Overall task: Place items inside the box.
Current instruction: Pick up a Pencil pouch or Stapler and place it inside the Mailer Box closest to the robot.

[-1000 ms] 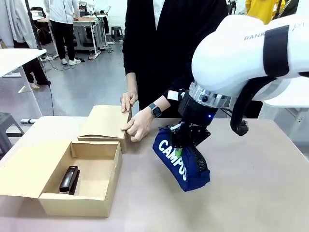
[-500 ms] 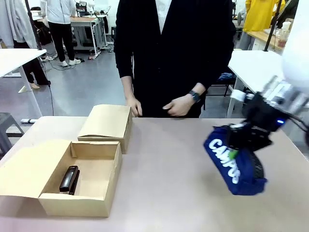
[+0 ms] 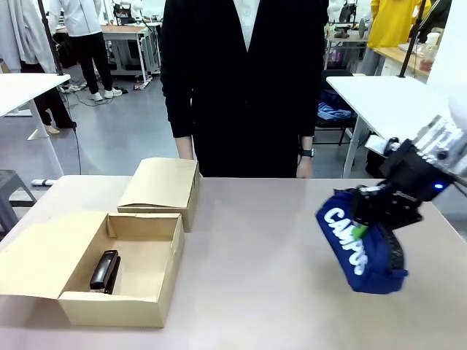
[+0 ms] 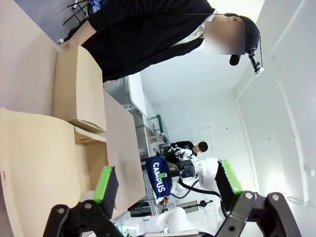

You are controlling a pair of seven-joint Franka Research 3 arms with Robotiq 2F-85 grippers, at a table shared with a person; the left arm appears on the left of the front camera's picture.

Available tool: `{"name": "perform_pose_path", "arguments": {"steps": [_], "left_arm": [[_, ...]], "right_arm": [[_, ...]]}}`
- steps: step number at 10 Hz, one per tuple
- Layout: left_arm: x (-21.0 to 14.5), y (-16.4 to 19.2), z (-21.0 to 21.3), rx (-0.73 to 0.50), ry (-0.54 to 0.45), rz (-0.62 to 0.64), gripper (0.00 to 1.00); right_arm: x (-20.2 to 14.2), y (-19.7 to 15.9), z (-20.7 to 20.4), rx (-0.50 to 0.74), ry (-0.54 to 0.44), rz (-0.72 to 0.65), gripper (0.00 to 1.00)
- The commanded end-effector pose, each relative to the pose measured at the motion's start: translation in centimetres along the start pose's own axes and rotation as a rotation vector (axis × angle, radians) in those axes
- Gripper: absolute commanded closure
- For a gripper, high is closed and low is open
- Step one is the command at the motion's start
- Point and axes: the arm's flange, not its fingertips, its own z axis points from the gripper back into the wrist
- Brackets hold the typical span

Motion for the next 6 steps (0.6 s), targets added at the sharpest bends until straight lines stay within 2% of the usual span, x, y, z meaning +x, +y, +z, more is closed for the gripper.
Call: {"name": "perform_pose_path", "arguments": {"steps": [1,3,5,6], "left_arm": [[0.0,-0.2,0.0,-0.020,-0.008,-0.015,0.00],[0.0,-0.2,0.0,-0.020,-0.008,-0.015,0.00],[0.0,-0.2,0.0,-0.020,-0.008,-0.015,0.00],[0.0,-0.2,0.0,-0.020,-0.008,-0.015,0.00]], "right_arm": [[2.6,8.2,-2.5,0.120,-0.088,0.063,0.93],[4.6,17.0,-5.7,0.185,-0.164,0.054,0.93],[5.6,24.7,-9.8,0.228,-0.155,0.049,0.93],[5.3,27.9,-11.9,0.246,-0.118,0.060,0.93]]}}
